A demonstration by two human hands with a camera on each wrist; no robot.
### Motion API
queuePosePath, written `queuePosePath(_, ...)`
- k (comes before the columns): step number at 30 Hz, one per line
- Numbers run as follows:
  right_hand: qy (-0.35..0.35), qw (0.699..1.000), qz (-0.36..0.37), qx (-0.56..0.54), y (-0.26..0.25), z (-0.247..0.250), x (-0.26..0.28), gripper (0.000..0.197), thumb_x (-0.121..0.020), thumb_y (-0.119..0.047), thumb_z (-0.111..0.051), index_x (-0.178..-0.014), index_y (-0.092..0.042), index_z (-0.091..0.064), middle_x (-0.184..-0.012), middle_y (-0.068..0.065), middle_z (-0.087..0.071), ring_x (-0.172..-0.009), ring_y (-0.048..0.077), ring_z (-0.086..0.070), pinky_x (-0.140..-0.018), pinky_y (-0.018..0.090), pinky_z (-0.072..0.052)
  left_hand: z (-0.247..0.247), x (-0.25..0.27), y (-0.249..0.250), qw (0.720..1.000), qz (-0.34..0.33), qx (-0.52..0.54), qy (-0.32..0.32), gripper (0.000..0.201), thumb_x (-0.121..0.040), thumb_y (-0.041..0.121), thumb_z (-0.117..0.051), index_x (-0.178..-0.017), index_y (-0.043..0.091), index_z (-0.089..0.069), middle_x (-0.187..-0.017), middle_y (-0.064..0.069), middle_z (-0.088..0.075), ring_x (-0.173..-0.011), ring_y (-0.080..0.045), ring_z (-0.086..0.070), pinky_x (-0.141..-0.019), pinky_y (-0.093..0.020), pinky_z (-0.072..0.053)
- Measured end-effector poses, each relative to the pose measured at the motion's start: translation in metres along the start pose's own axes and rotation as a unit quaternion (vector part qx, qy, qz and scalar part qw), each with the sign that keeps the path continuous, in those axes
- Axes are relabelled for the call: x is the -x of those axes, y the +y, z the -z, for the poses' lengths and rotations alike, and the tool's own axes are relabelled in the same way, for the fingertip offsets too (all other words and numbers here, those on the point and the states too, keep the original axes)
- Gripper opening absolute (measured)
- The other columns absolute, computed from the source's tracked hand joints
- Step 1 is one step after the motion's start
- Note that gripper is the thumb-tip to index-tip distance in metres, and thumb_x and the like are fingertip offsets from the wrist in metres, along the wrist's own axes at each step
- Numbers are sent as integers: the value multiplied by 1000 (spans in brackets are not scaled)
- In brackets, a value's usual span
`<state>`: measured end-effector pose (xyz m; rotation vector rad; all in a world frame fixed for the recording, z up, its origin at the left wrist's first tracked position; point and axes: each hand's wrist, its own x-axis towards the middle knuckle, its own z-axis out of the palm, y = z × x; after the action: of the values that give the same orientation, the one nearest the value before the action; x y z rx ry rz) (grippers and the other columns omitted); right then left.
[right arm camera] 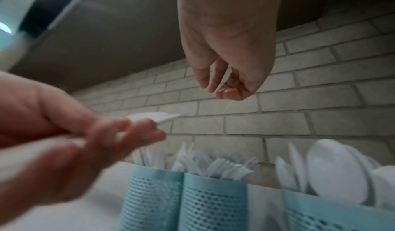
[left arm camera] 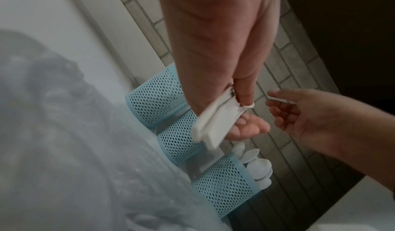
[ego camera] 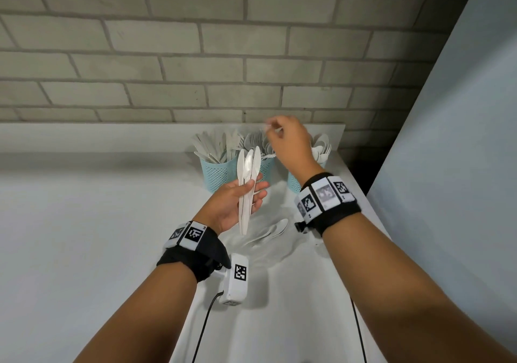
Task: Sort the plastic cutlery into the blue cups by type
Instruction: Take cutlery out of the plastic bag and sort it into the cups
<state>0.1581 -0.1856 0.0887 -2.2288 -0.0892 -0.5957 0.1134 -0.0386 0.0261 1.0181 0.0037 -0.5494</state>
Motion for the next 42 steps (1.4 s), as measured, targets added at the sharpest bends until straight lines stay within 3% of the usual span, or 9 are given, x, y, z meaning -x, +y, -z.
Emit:
queuePosePath(2,-43,996,-37,-65,-5,-9,10,36,-91,-26,-59,-123,-11,-55,-108,9,-61,-92,17,-57,-88,35,-51,-1,1,-1,1000,-3,-2,3,18,-97,12,-46,-105,12,-61,-90,-1,-74,-73,-11,-69,-68,-22,-55)
queuePosePath(8,-184,949,-158,-200,2,-27,25,78,-85,-27,-67,-146,-24,-19,-139,13,-48,-119,28,-55,-99,43,-48,-4,5,-2,1000,-11,-22,15,16,-96,16,-50,-103,14,-64,-86,0,-74,-66,-7,-68,-62,-19,-55)
queuePosePath(13,-185,942,-160,-229,0,-24,29,41,-84,-3,-66,-122,-11,-53,-120,22,-60,-104,34,-62,-88,46,-54,-7,6,-3,998,-12,-41,36,18,-95,24,-51,-99,14,-66,-84,1,-74,-66,-6,-67,-59,-15,-54)
queuePosePath(19,-169,927,-191,-275,-1,-13,28,19,-85,-1,-63,-100,-12,-56,-107,25,-63,-89,34,-65,-88,47,-53,-8,10,-2,998,-3,-59,14,20,-99,19,-45,-101,12,-63,-96,-3,-70,-67,-8,-67,-63,-19,-52)
queuePosePath(24,-160,920,-202,-295,1,-9,30,4,-88,-5,-60,-91,-7,-60,-93,18,-66,-78,27,-65,-83,43,-54,-10,13,-1,997,3,-71,25,25,-100,22,-40,-99,10,-62,-88,-6,-66,-60,-9,-60,-54,-19,-48)
queuePosePath(28,-170,894,-232,-343,-2,-12,25,21,-98,-23,-46,-113,-9,-51,-90,10,-67,-77,18,-67,-75,34,-57,-9,13,-1,993,0,-112,35,29,-101,27,-38,-101,12,-62,-82,-2,-57,-61,-9,-50,-52,-18,-44)
queuePosePath(32,-222,883,-209,-357,-7,-16,25,32,-94,-24,-52,-124,-20,-40,-101,8,-64,-84,21,-66,-77,37,-56,-9,10,-3,988,0,-149,35,39,-100,38,-36,-103,11,-63,-74,2,-49,-54,-6,-43,-47,-14,-39)
queuePosePath(37,-308,891,-168,-288,-8,-18,31,35,-88,-7,-61,-118,-13,-43,-91,13,-64,-82,24,-66,-74,35,-54,-10,9,-4,983,-9,-184,14,40,-96,43,-41,-96,8,-59,-58,6,-37,-40,0,-31,-39,-11,-26)
queuePosePath(42,-314,932,-143,-108,-8,-19,23,25,-88,-18,-64,-104,-12,-45,-84,6,-55,-69,17,-58,-64,26,-52,-2,8,-5,978,2,-204,38,34,-93,40,-50,-98,7,-59,-57,7,-35,-41,-1,-32,-40,-11,-26)
